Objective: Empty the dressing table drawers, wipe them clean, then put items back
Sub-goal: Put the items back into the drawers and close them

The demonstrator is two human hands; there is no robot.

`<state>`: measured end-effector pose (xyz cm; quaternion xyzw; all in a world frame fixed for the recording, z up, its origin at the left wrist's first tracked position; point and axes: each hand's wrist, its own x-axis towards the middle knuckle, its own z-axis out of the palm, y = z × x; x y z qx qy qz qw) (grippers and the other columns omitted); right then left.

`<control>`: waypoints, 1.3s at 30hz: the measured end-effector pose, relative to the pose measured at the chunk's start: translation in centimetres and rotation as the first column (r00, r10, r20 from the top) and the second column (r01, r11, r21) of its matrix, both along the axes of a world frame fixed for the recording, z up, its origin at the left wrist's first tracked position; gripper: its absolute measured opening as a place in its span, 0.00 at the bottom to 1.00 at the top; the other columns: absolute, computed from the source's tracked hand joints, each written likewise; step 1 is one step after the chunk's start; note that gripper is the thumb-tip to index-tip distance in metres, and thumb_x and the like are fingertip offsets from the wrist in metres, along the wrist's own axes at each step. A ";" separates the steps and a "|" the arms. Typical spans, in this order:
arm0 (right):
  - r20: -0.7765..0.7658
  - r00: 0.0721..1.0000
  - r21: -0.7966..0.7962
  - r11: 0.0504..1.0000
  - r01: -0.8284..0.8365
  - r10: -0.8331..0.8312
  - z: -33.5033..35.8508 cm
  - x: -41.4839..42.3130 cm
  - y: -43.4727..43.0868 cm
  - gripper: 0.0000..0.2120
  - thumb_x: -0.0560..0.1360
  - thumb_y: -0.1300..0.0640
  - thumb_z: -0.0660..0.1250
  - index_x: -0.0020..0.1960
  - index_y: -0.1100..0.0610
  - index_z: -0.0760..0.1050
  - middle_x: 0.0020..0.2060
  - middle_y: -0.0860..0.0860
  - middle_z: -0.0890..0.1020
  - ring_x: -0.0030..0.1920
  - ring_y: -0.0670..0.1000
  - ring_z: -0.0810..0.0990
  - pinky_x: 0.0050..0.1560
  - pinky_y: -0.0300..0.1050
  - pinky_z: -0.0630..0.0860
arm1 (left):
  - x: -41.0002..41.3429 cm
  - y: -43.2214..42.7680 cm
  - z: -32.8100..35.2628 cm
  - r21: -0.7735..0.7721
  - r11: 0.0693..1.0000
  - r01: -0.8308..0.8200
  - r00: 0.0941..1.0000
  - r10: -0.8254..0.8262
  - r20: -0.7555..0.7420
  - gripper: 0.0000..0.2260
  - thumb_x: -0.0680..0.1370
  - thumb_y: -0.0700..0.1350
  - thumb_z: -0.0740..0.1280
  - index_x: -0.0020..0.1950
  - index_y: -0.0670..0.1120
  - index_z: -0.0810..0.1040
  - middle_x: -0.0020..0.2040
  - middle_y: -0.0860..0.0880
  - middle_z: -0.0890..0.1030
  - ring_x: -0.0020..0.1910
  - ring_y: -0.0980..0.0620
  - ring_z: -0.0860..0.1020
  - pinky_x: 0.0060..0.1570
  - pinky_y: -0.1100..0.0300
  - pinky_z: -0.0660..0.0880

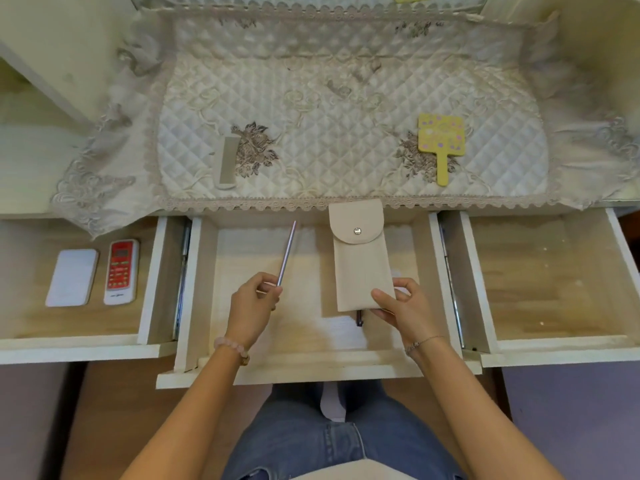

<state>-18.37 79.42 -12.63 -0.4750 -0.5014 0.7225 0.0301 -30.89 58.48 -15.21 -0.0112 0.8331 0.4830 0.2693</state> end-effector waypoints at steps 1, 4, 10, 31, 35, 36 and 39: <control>0.013 1.000 -0.003 1.000 -0.018 0.018 -0.3 0.1 -0.4 0.10 0.72 0.67 0.69 0.46 0.57 0.70 0.46 0.55 0.82 0.47 0.52 0.82 0.44 0.43 0.82 | 0.1 -0.4 -0.2 -0.015 1.000 0.001 1.000 -0.001 0.016 0.03 0.76 0.37 0.66 0.48 0.44 0.78 0.38 0.46 0.78 0.37 0.50 0.77 0.46 0.53 0.78; 0.066 0.994 -0.003 0.996 -0.087 0.087 -1.2 0.1 -1.6 0.10 0.72 0.67 0.69 0.47 0.58 0.70 0.45 0.55 0.82 0.44 0.51 0.81 0.41 0.41 0.82 | 0.2 -1.4 -0.9 -0.057 0.998 0.003 0.999 0.000 0.047 0.04 0.76 0.37 0.65 0.47 0.44 0.78 0.37 0.46 0.79 0.36 0.50 0.77 0.45 0.54 0.77; 0.169 0.977 -0.047 0.991 -0.127 0.133 -3.7 -1.7 -3.9 0.12 0.71 0.67 0.69 0.49 0.59 0.68 0.49 0.57 0.80 0.44 0.51 0.81 0.38 0.38 0.81 | -1.0 -2.8 -2.7 -0.131 0.991 -0.001 0.994 0.015 0.104 0.04 0.76 0.37 0.65 0.45 0.46 0.77 0.37 0.46 0.79 0.36 0.51 0.76 0.39 0.61 0.74; 0.533 0.772 0.089 0.884 -0.458 0.347 -9.4 -3.6 -6.5 0.07 0.69 0.57 0.70 0.46 0.55 0.75 0.42 0.51 0.80 0.42 0.53 0.80 0.54 0.51 0.77 | -2.1 -4.4 -6.9 -0.287 0.954 0.087 0.969 -0.014 0.248 0.05 0.73 0.37 0.69 0.44 0.44 0.74 0.40 0.44 0.79 0.42 0.43 0.80 0.47 0.51 0.78; 0.574 0.702 0.158 0.785 -0.599 0.421 -8.8 -3.6 -6.5 0.09 0.71 0.56 0.68 0.51 0.54 0.76 0.45 0.50 0.80 0.46 0.51 0.77 0.52 0.46 0.73 | -1.9 -4.4 -6.9 -0.305 0.947 0.099 0.976 -0.033 0.217 0.06 0.73 0.37 0.69 0.44 0.44 0.72 0.41 0.42 0.79 0.43 0.42 0.80 0.48 0.50 0.78; 0.588 0.682 0.174 0.756 -0.631 0.434 -8.6 -3.6 -6.4 0.11 0.72 0.56 0.67 0.54 0.54 0.76 0.47 0.50 0.80 0.48 0.51 0.77 0.52 0.44 0.71 | -1.9 -4.4 -6.9 -0.312 0.943 0.112 0.977 -0.047 0.209 0.06 0.74 0.38 0.69 0.45 0.43 0.72 0.41 0.42 0.79 0.43 0.42 0.80 0.47 0.51 0.78; 0.599 0.667 0.217 0.712 -0.668 0.443 -8.1 -3.6 -6.0 0.17 0.73 0.55 0.66 0.62 0.54 0.73 0.52 0.50 0.79 0.56 0.51 0.76 0.54 0.41 0.68 | -1.9 -4.4 -6.8 -0.360 0.917 0.173 0.978 -0.116 0.173 0.08 0.75 0.40 0.68 0.51 0.40 0.74 0.42 0.44 0.77 0.42 0.47 0.77 0.44 0.58 0.74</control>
